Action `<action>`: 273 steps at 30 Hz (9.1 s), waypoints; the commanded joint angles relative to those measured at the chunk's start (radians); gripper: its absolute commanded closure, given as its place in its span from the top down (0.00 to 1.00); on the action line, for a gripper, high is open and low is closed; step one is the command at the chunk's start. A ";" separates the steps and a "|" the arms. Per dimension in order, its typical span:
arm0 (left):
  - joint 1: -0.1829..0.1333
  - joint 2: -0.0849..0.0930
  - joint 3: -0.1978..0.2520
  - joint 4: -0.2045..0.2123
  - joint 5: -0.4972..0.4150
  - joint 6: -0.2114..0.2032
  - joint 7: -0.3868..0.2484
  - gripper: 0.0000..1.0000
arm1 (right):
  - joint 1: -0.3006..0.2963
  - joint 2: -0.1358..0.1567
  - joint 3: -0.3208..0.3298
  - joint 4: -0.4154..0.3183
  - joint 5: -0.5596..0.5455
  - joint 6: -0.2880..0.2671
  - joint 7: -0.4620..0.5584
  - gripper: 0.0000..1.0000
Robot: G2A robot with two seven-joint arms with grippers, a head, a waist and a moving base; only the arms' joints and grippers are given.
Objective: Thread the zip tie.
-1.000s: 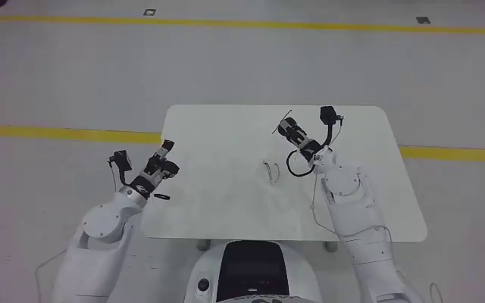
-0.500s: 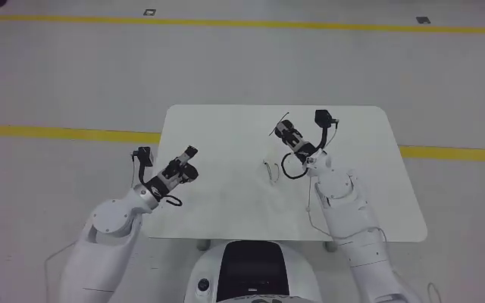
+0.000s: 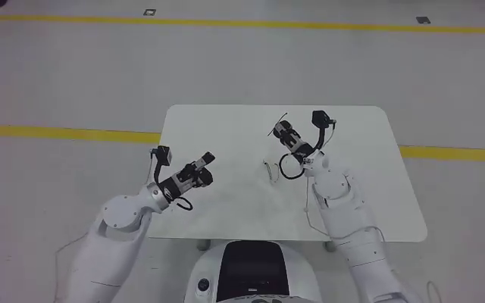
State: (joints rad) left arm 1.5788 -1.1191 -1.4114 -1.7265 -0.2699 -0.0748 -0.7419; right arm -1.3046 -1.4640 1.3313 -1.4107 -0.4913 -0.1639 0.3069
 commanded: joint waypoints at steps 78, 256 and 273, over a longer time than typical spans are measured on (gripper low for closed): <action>-0.437 -0.064 0.364 0.420 -0.177 -0.153 -0.001 1.00 | -0.141 -0.020 -0.121 -0.074 -0.029 0.026 -0.453 0.00; -0.569 0.051 0.475 0.725 -0.462 -0.092 -0.648 0.00 | 0.048 0.071 0.031 0.212 0.776 -0.039 0.786 1.00; -0.576 0.078 0.510 0.736 -0.480 -0.123 -0.635 0.00 | 0.059 0.080 0.023 0.246 0.840 -0.006 0.833 1.00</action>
State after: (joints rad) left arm 1.0002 -1.0436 -0.8976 -0.9906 -0.7549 -0.1912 -1.3704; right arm -1.2489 -1.3856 1.3526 -1.1702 0.3351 -0.1717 1.1261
